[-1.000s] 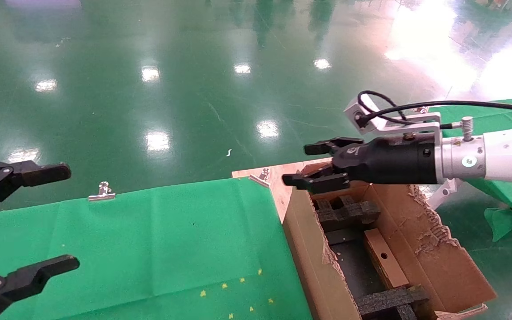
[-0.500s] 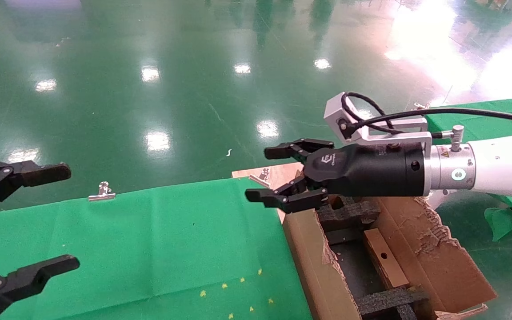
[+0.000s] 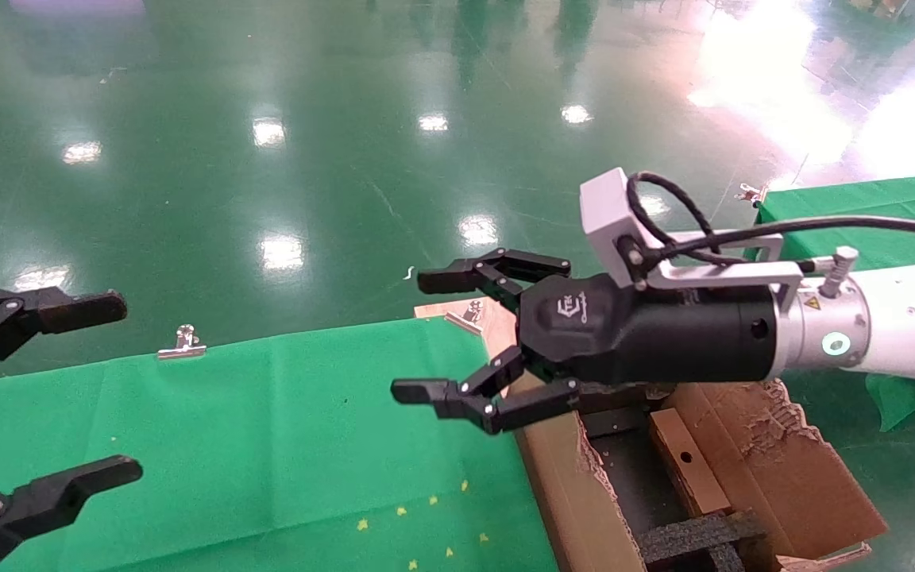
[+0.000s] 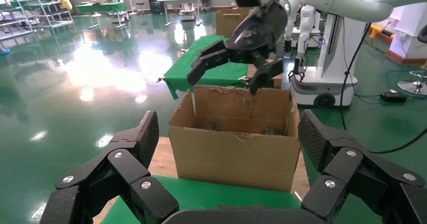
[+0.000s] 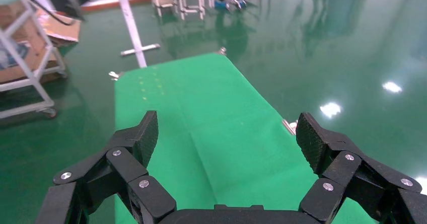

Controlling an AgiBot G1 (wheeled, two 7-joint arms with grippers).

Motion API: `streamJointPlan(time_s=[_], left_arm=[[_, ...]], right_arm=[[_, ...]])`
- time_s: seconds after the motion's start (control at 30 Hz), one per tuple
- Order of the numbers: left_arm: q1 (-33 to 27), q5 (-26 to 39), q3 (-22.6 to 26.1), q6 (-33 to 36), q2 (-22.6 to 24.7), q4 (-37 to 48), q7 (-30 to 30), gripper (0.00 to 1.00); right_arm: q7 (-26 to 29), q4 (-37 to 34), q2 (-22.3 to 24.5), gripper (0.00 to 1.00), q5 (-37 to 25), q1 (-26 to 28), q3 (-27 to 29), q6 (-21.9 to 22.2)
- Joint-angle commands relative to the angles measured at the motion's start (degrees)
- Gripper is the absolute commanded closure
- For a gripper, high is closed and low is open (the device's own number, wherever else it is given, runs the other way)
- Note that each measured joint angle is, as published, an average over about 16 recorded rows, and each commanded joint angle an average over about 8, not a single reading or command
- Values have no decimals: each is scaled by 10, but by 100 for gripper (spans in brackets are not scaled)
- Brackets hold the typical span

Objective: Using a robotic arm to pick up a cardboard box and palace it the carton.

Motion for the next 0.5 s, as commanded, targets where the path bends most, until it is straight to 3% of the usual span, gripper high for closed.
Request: streamJointPlan(time_s=[0.03,0.5], left_arm=[[0,0,0,0,0,0,0,0],[0,0,0,0,0,0,0,0]], right_arm=[[-4,10,-2,0,2,-14,21,-8],[-31,75,-18,0,16,-102,159,-62]])
